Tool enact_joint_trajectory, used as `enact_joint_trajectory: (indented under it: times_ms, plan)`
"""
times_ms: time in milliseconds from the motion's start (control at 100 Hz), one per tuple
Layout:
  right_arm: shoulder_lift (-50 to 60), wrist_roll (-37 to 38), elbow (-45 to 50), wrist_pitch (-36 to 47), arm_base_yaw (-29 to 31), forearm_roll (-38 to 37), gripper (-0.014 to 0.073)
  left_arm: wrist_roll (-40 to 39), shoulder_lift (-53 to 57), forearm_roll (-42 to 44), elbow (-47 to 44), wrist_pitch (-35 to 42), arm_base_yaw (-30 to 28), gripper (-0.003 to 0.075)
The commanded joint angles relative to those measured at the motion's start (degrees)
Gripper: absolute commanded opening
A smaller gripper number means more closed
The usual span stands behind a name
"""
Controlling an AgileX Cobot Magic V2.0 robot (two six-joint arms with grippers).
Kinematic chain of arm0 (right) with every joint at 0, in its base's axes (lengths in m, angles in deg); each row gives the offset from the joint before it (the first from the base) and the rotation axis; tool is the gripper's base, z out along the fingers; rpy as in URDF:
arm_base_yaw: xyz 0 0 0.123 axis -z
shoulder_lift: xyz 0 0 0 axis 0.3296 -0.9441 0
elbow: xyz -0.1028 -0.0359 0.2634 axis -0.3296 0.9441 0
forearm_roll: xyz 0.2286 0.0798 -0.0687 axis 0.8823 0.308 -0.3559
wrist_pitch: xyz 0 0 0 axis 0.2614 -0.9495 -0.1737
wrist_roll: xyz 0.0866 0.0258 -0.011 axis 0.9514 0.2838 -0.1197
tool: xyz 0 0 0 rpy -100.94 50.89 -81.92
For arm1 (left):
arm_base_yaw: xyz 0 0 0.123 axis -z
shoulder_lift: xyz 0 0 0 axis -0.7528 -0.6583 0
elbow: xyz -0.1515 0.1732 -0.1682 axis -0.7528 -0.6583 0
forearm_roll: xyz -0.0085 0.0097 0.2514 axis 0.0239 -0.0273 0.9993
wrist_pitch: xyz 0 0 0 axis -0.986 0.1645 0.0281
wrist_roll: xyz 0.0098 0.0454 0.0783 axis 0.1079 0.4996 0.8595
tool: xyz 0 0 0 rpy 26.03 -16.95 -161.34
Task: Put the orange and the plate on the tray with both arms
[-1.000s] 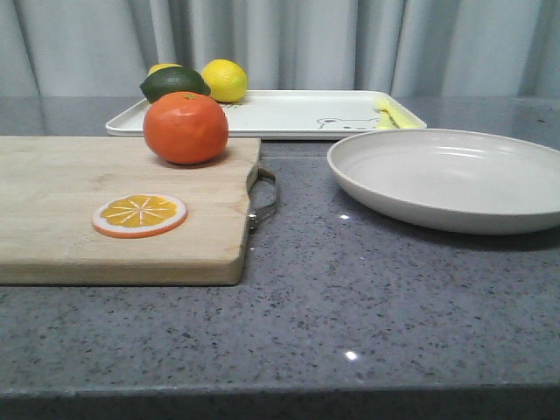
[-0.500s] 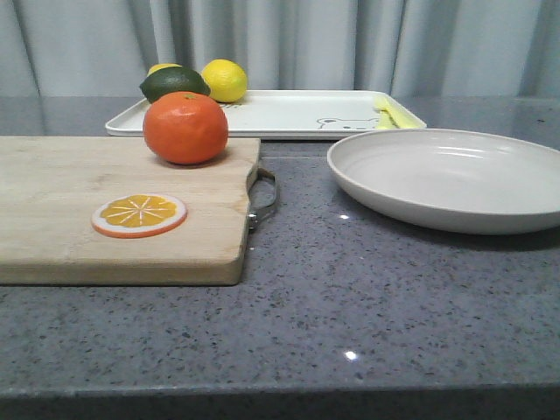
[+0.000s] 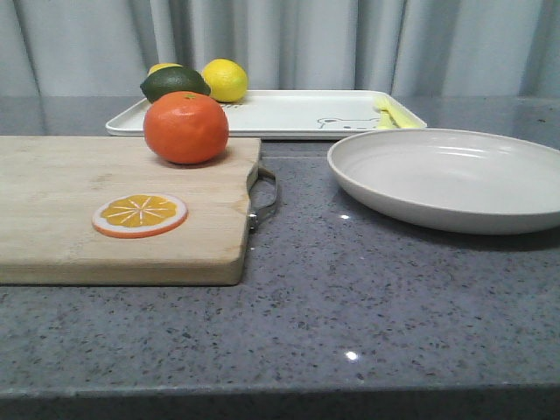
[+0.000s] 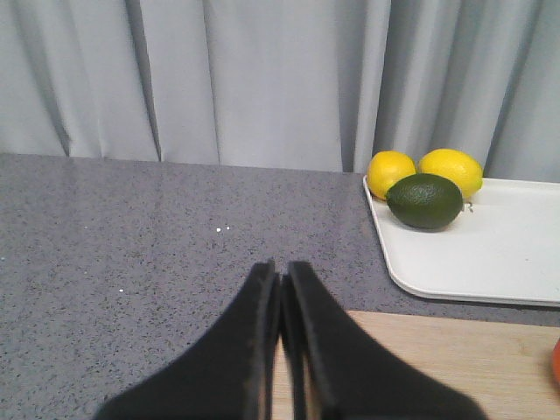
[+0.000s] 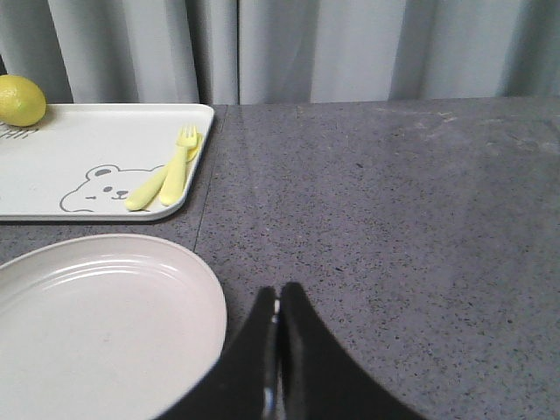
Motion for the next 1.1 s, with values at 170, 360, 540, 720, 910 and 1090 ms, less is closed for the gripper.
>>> enact_joint_trajectory:
  times_ms: [170,360,540,720,910,1090]
  plan:
    - [-2.8,-0.2,-3.1,0.7,0.2,-0.7,-0.0067,-0.2,-6.9,-0.7,7.1,1.9,1.4,0.0128]
    - [-3.9,-0.2,-3.3,0.7,0.2,-0.7,-0.0067,-0.1,-11.4,-0.7,10.4,1.9,7.4,0.0431]
    - [-4.6,-0.2,-3.8,0.4,0.2,-0.7,-0.0067,-0.1,-18.1,-0.7,14.6,0.2,14.8,0.0594]
    - [-4.6,-0.2,-4.3,-0.6,0.2,-0.7,-0.0067,-0.1,-26.1,-1.0,20.9,-3.4,21.7,0.0624]
    - [-4.6,-0.2,-4.3,-1.2,0.2,-0.7,-0.0067,-0.1,-34.0,-1.2,28.3,-7.2,28.2,0.0623]
    - [-4.6,-0.2,-4.3,-1.2,0.2,-0.7,-0.0067,-0.2,-42.1,-1.7,37.4,-16.8,30.5,0.0623]
